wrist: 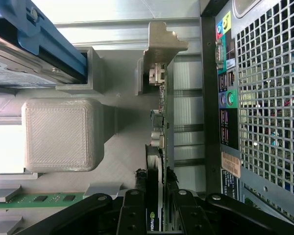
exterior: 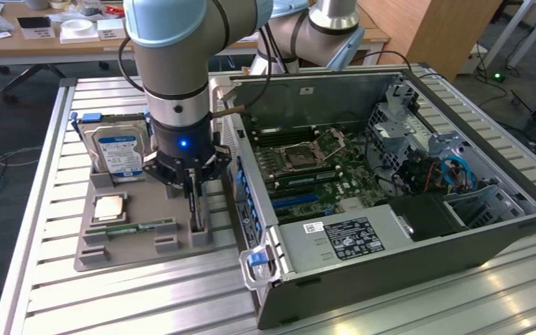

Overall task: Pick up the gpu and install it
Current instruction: 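Pick up the gpu and move the gpu toward the slot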

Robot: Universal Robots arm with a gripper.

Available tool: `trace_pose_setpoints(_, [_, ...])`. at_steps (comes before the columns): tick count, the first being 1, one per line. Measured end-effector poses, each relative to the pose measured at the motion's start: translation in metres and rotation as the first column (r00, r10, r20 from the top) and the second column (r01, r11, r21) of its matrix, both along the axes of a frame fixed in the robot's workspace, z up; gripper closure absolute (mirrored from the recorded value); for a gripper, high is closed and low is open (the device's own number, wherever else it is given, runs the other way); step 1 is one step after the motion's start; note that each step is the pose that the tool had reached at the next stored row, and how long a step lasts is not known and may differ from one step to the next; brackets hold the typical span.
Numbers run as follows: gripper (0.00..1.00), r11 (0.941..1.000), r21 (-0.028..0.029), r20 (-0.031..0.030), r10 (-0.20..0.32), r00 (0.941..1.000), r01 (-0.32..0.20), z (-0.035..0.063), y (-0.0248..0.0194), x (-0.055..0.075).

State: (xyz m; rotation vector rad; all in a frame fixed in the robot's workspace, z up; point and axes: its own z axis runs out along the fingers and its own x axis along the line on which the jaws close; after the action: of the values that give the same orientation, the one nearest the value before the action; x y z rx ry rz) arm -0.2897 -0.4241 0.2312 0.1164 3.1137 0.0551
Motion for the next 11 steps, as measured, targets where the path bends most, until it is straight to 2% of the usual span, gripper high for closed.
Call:
trace_pose_setpoints(6, [0.74, 1.0000, -0.0001, 0.0000, 0.000, 1.0000, 0.000, 0.0027, 0.0000, 0.000])
trace_pose_setpoints(11, [0.74, 1.0000, 0.0000, 0.0000, 0.000, 1.0000, 0.000, 0.0123, 0.0000, 0.000])
